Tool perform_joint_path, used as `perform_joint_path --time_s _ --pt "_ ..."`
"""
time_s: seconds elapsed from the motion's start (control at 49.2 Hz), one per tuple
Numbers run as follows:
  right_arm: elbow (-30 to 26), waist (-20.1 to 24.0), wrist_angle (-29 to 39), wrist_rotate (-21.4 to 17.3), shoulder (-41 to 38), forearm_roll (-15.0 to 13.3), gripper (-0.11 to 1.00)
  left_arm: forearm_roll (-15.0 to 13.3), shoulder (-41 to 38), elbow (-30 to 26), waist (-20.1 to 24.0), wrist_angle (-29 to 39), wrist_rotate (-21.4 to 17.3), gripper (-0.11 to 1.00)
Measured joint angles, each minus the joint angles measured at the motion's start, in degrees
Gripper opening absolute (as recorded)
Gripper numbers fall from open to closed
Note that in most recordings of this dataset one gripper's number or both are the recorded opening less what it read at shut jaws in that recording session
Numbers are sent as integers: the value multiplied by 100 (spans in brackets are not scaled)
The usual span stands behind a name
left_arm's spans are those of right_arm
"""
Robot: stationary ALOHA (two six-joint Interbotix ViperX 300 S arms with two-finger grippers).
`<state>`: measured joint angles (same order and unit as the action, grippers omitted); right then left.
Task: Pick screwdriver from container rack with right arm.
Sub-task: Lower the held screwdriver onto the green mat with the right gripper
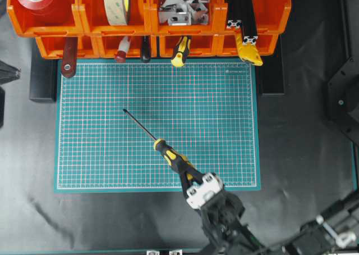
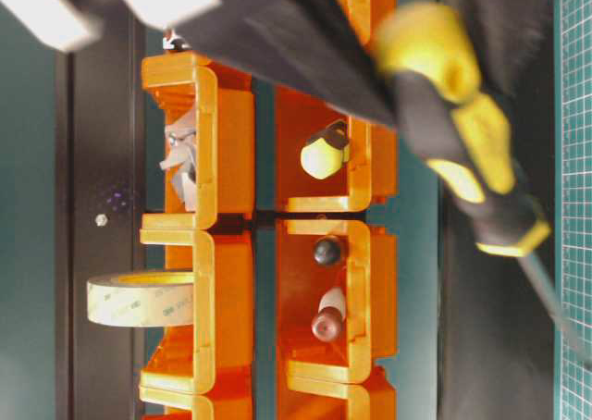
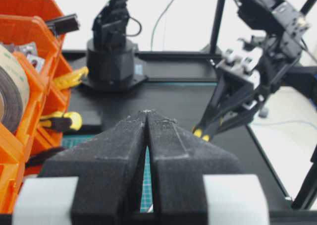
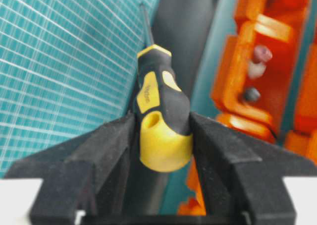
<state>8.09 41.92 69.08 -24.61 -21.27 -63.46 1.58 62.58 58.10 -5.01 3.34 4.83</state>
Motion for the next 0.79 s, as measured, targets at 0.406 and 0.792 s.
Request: perform_joint_path --time_s 0.406,0.792 --pt "703 -782 -1020 -18 246 -18 36 0 -9 -9 0 0 0 0" --pt "1107 -1046 -1767 -26 334 -44 36 0 -9 0 0 0 0 0"
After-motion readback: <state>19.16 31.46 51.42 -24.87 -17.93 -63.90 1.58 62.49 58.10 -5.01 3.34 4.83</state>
